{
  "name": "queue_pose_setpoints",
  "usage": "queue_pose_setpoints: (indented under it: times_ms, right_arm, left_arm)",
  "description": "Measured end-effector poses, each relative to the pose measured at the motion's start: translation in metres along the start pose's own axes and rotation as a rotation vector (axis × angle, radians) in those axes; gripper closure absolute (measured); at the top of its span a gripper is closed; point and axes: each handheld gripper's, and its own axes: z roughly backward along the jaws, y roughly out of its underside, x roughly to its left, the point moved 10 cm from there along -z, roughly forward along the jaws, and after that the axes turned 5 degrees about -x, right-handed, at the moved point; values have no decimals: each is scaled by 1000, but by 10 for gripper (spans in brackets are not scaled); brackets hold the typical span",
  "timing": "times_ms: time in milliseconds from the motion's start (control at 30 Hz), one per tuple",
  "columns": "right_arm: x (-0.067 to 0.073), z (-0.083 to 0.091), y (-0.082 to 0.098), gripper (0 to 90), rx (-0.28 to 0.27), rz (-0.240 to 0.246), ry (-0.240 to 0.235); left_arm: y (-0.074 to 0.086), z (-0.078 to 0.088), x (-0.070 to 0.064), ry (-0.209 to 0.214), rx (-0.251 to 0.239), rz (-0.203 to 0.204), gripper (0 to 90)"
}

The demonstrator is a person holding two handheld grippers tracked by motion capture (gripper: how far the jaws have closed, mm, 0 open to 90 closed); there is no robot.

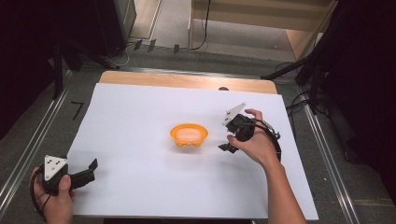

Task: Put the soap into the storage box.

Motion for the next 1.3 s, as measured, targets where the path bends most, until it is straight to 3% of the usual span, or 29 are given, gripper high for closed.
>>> queue_pose_setpoints:
  times_ms: [167, 367, 467, 600, 1300]
  right_arm:
    - [-3, 9, 15, 134, -39, -64, 9]
    - [-2, 18, 26, 157, -85, -103, 16]
    - [-3, 24, 35, 154, -120, -135, 51]
    - [-5, 26, 44, 136, -123, -145, 111]
    - [7, 44, 85, 135, -230, -283, 144]
  left_arm:
    - [0, 0, 0, -2, 0, 1, 0]
    - [0, 0, 0, -3, -3, -4, 0]
    - [0, 0, -1, -3, -3, -6, 0]
    - [0, 0, 0, -4, -4, -1, 0]
    - [0, 0, 0, -4, -3, -4, 0]
